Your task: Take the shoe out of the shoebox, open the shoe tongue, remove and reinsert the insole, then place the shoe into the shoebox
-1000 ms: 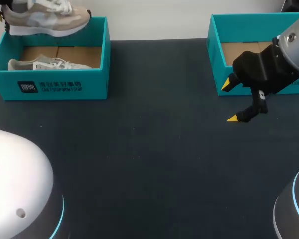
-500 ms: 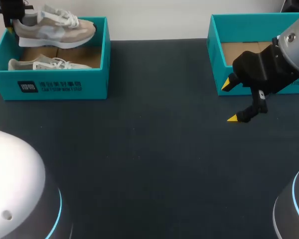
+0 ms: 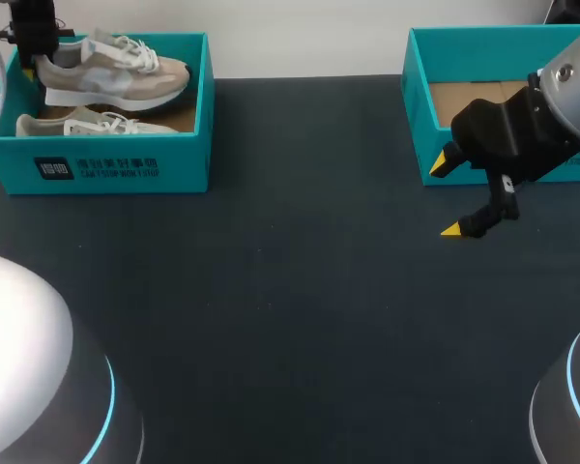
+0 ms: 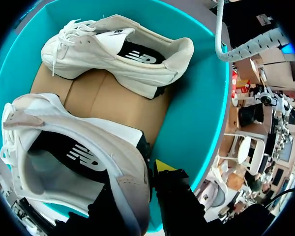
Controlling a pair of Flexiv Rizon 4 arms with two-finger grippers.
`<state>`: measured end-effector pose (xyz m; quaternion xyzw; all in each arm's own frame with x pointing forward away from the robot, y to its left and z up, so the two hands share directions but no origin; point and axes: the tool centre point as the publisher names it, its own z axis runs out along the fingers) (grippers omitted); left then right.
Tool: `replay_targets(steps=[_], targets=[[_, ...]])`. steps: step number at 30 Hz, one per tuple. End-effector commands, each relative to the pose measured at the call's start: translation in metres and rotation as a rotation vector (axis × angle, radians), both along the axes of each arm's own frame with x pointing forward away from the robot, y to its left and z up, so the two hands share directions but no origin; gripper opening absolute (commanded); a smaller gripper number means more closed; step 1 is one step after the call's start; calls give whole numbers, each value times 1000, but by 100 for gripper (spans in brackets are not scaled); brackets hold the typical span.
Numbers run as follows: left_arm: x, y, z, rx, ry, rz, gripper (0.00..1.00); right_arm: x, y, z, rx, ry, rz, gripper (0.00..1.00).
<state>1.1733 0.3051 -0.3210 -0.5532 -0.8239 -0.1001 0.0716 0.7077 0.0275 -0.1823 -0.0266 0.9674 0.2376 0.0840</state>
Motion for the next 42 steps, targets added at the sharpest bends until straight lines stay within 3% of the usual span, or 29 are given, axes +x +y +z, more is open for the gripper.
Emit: replay_targets(steps=[1, 27, 30, 42], targets=[[5, 3, -8, -9, 18, -6, 0, 1, 1, -1, -2, 0, -1, 100], [-9, -3, -51, 2, 42, -41, 0, 1, 1, -1, -2, 0, -1, 100], [-9, -1, -54, 8, 46, -47, 35, 1, 1, -1, -2, 0, -1, 100], [-12, -3, -45, -12, 37, -75, 57, 1, 1, -1, -2, 0, -1, 100]])
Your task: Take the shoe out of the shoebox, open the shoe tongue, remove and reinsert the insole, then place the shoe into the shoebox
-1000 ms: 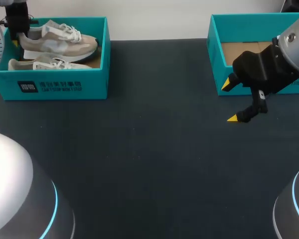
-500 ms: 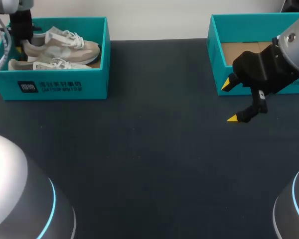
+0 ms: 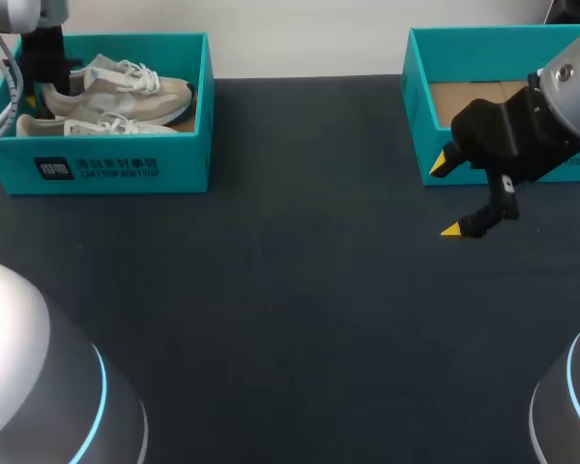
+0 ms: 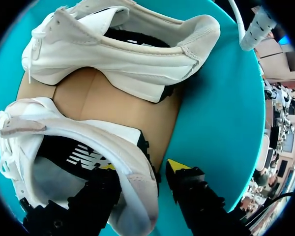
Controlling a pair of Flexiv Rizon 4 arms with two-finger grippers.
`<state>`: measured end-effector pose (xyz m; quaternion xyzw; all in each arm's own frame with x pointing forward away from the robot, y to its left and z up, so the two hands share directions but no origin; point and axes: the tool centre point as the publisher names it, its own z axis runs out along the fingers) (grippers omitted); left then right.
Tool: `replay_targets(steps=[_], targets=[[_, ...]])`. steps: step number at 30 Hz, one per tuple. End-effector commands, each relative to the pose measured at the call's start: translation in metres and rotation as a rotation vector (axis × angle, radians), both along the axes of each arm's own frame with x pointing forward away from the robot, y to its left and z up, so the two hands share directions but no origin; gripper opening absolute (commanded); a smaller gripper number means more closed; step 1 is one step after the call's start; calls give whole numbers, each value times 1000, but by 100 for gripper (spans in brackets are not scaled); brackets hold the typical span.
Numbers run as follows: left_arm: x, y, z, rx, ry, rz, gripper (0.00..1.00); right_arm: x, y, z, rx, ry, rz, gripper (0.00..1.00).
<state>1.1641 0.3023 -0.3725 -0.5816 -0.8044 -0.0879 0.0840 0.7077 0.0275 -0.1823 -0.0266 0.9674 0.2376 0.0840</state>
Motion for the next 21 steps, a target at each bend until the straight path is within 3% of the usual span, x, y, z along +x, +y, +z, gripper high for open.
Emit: replay_targets(steps=[1, 12, 21], targets=[[-3, -1, 9, -11, -8, -13, 56, 1, 1, -1, -2, 0, -1, 100], [-13, -12, 52, -97, -45, -36, 70, 1, 1, -1, -2, 0, -1, 100], [-38, -20, 102, -173, -91, -97, 82, 1, 1, -1, -2, 0, -1, 100]])
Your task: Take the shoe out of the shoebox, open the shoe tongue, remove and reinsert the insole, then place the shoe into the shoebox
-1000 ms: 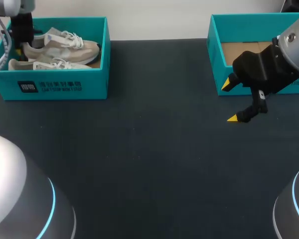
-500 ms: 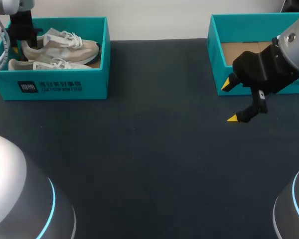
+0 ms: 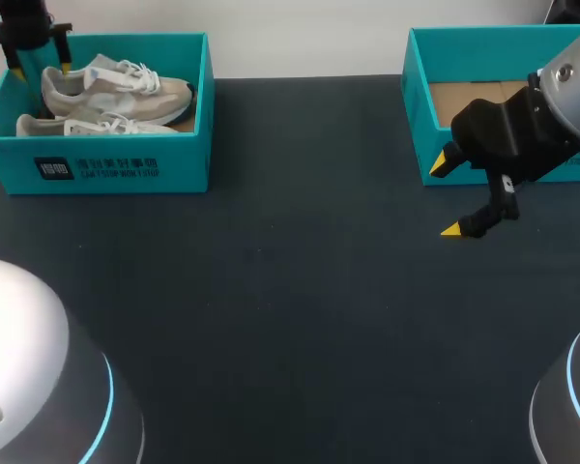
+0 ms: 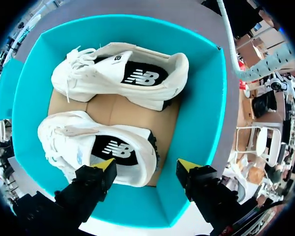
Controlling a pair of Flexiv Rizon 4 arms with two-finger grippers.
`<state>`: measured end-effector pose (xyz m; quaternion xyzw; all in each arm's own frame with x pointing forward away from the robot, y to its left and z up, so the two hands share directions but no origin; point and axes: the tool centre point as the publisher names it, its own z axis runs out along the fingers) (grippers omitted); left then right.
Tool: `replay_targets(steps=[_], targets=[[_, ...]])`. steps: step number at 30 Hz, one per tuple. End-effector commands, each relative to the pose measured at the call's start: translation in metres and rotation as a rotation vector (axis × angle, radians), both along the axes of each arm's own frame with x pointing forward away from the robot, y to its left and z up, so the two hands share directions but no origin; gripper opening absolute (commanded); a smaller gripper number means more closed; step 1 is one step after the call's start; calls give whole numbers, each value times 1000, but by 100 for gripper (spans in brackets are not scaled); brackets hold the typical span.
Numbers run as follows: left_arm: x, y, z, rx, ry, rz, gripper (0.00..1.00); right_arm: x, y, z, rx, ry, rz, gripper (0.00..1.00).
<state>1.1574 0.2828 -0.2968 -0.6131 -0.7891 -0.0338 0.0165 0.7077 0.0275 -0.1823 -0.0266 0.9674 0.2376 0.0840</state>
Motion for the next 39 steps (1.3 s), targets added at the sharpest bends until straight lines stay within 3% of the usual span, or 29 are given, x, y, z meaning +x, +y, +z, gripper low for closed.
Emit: replay_targets(steps=[1, 7, 14, 18, 26, 39], targets=[[-34, -1, 30, -3, -73, -37, 84, 1, 1, -1, -2, 0, 0, 100], [-58, 0, 44, -50, -73, -89, 94, 1, 1, -1, -2, 0, 0, 100], [-81, 3, 48, -51, -97, -140, 92, 1, 1, -1, -2, 0, 0, 100], [-90, 4, 40, -48, -88, -182, 87, 1, 1, -1, -2, 0, 0, 100], [-103, 8, 21, -44, -74, -244, 89, 1, 1, -1, -2, 0, 0, 100], [-104, 5, -8, -9, -56, -262, 78, 1, 1, -1, -2, 0, 0, 100]])
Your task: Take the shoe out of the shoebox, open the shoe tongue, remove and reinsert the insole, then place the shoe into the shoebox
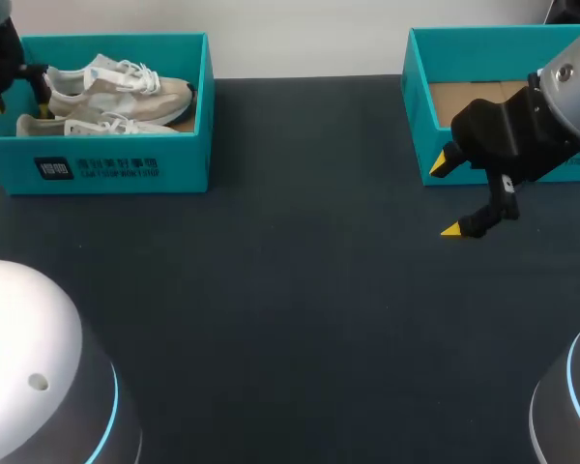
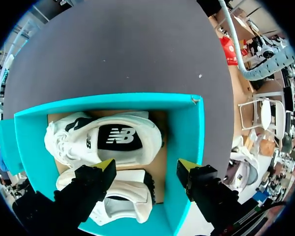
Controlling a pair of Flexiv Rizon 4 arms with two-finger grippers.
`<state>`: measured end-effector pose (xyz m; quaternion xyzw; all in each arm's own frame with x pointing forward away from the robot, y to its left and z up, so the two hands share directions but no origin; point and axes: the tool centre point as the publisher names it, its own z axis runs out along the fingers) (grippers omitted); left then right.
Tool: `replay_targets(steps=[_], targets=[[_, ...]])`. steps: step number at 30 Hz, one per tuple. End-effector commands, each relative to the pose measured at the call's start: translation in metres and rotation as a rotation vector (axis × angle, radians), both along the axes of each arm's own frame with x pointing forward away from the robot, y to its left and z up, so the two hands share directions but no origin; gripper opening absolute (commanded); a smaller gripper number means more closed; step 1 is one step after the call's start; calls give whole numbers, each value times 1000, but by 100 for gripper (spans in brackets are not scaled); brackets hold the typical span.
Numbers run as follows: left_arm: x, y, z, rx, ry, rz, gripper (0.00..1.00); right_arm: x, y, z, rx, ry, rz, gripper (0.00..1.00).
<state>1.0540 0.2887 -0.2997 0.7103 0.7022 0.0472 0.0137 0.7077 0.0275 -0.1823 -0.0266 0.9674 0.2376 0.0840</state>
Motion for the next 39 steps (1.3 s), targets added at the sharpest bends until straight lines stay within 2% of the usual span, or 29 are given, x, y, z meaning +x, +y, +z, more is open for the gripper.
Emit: replay_targets(steps=[1, 9, 14, 26, 30, 37, 39], targets=[[0, -2, -7, 9, 2, 3, 76, 1, 1, -1, -2, 0, 0, 100], [2, 1, -25, 36, 27, 11, 69, 1, 1, -1, -2, 0, 0, 100], [0, 3, -29, 42, 35, 14, 67, 1, 1, -1, -2, 0, 0, 100], [-15, 5, -36, 57, 49, 12, 72, 1, 1, -1, -2, 0, 0, 100], [-17, 5, -42, 63, 56, 10, 67, 1, 1, -1, -2, 0, 0, 100], [-11, 7, -53, 83, 56, 24, 67, 1, 1, -1, -2, 0, 0, 100], [-10, 7, -56, 91, 51, 27, 64, 1, 1, -1, -2, 0, 0, 100]])
